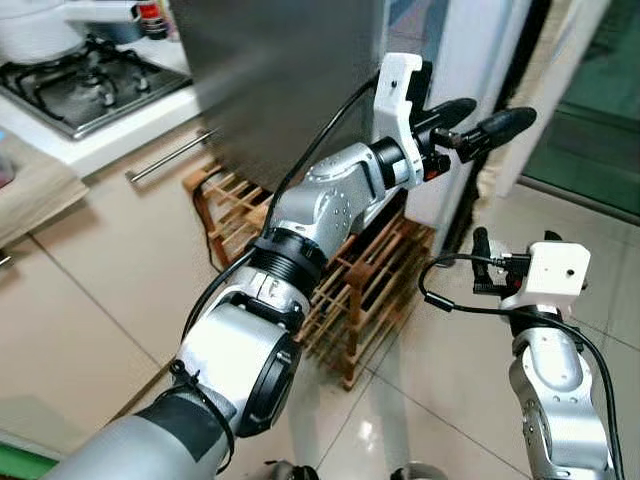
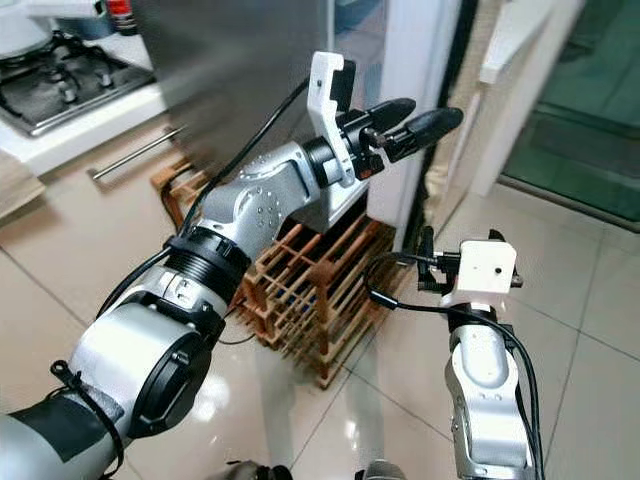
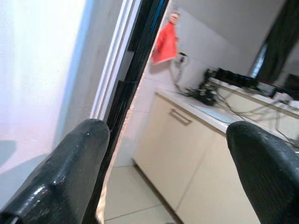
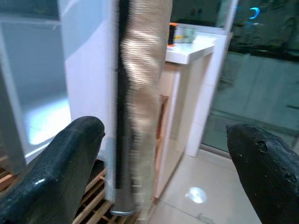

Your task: Restocking fridge

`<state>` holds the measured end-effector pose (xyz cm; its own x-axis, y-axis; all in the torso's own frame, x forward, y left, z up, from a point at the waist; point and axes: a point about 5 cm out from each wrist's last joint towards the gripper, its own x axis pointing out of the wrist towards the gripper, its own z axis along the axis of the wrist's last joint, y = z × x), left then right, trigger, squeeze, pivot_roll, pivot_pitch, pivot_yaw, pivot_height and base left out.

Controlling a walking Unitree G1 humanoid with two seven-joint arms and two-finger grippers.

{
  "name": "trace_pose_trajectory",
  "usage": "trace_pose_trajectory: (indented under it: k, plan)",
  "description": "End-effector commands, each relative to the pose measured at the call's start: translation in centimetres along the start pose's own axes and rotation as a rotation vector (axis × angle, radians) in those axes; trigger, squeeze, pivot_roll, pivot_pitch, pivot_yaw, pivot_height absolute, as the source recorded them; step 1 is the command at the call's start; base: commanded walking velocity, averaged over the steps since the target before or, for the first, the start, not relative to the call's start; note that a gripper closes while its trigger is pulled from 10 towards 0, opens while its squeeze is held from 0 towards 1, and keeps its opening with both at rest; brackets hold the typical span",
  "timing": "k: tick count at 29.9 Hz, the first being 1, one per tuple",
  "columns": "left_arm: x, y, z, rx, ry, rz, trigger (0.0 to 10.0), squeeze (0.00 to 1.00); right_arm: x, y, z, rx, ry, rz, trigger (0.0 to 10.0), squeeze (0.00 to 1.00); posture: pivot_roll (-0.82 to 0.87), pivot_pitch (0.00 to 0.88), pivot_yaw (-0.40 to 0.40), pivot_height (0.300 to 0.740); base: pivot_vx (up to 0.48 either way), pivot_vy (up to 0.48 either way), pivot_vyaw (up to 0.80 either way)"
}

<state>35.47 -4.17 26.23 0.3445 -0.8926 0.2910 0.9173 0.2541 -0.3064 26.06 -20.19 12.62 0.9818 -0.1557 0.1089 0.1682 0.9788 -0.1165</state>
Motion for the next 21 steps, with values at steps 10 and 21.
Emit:
trace_pose_trajectory:
  k: [10,21]
  plan:
    - [-2.1,-2.0,-1.6,0.021,-0.11,0.021,10.0,0.0,0.7,-0.1,-0.5,0.016,0.002,0.006,10.0,0.0,-0.29,0.016,0.07,0.74,0.0,0.0,0.0]
    - [-12.4,3.8,0.2,0.186,-0.149,0.484,10.0,0.0,2.3,0.5,0.2,0.04,-0.014,0.037,10.0,0.0,-0.19,0.015,0.036,0.74,0.0,0.0,0.0]
